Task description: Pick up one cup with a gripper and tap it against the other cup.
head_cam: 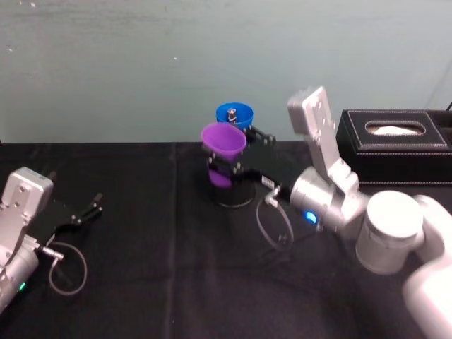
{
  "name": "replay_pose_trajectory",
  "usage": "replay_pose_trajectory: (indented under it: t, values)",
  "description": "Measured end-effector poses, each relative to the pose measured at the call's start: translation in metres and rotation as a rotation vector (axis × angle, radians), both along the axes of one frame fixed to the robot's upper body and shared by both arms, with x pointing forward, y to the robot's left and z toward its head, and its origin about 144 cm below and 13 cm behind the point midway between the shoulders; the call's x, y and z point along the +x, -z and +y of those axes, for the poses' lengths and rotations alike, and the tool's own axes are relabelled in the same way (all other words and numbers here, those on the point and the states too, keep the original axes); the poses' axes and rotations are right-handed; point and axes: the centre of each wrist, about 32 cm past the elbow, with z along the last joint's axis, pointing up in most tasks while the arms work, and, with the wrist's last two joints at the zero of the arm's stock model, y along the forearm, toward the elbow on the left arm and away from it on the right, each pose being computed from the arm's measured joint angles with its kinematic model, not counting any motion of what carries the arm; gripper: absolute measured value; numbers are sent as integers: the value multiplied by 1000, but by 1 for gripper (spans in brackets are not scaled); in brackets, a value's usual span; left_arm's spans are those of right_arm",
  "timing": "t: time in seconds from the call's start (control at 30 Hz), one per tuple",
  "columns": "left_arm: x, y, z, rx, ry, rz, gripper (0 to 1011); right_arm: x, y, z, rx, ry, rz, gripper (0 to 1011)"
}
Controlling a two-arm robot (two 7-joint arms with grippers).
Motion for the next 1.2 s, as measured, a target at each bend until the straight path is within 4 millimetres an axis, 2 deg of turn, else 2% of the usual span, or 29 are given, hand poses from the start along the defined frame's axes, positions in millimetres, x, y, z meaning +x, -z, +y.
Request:
replay_pose_trajectory:
  t: [0.17, 0.37, 0.5, 0.8, 1.2]
  values:
    - [0, 0, 0, 0, 0, 0, 1000, -21, 11, 0, -10, -3, -15, 718]
    - [0, 0, 0, 0, 0, 0, 1000, -53, 41, -2, -9, 14, -1, 718]
    - [0, 0, 0, 0, 0, 0, 1000, -66, 59, -6, -5, 38, 19, 718]
    - [0, 0, 0, 0, 0, 0, 1000, -85, 89, -13, 5, 81, 65, 718]
    - [0, 0, 0, 0, 0, 0, 1000, -93, 100, -17, 0, 111, 78, 718]
